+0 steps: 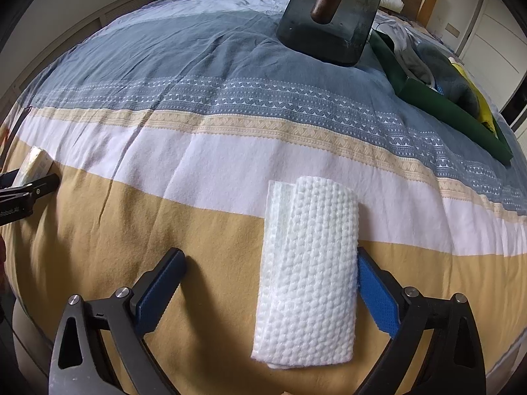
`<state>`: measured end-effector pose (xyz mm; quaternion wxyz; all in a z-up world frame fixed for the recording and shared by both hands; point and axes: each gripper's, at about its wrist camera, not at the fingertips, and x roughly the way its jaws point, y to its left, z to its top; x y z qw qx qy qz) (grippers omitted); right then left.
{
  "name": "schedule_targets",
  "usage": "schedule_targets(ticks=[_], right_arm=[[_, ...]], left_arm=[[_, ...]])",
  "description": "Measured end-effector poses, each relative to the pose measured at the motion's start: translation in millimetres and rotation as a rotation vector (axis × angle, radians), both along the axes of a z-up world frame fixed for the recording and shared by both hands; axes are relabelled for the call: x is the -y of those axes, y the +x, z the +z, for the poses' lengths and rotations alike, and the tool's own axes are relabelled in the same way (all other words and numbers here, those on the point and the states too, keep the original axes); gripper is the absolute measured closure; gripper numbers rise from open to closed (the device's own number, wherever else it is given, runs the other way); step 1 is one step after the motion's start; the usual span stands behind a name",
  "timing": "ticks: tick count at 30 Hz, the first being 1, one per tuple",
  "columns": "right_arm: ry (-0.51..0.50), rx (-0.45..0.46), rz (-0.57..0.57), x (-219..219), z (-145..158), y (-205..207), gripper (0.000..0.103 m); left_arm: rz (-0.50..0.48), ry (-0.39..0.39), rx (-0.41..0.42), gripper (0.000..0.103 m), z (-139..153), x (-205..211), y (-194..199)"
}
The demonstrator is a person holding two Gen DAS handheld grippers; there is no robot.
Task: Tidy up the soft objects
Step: 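Close the left gripper on the tissue pack while the right gripper grasps the white towel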
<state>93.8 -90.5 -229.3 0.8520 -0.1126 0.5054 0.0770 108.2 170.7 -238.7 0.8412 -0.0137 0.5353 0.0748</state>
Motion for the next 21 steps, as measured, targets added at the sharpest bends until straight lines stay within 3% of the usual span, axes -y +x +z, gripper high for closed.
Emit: schedule_targets(ticks=[13,19,21], right_arm=[[0.003,-0.010,0.007,0.3,3.0,-0.2,0.022],[-0.003,-0.007,0.018,-1.3,5.5,-1.1,0.039],[-0.007,-0.003,0.022,-2.3,6.9,-1.6,0.052]], left_arm=[[0.002,-0.003,0.002,0.011,0.1,0.0,-0.7],[0.004,-0.002,0.004,0.012,0.4,-0.5,-1.0],[0.007,-0.002,0.007,0.014,0.9,-0.1,-1.4]])
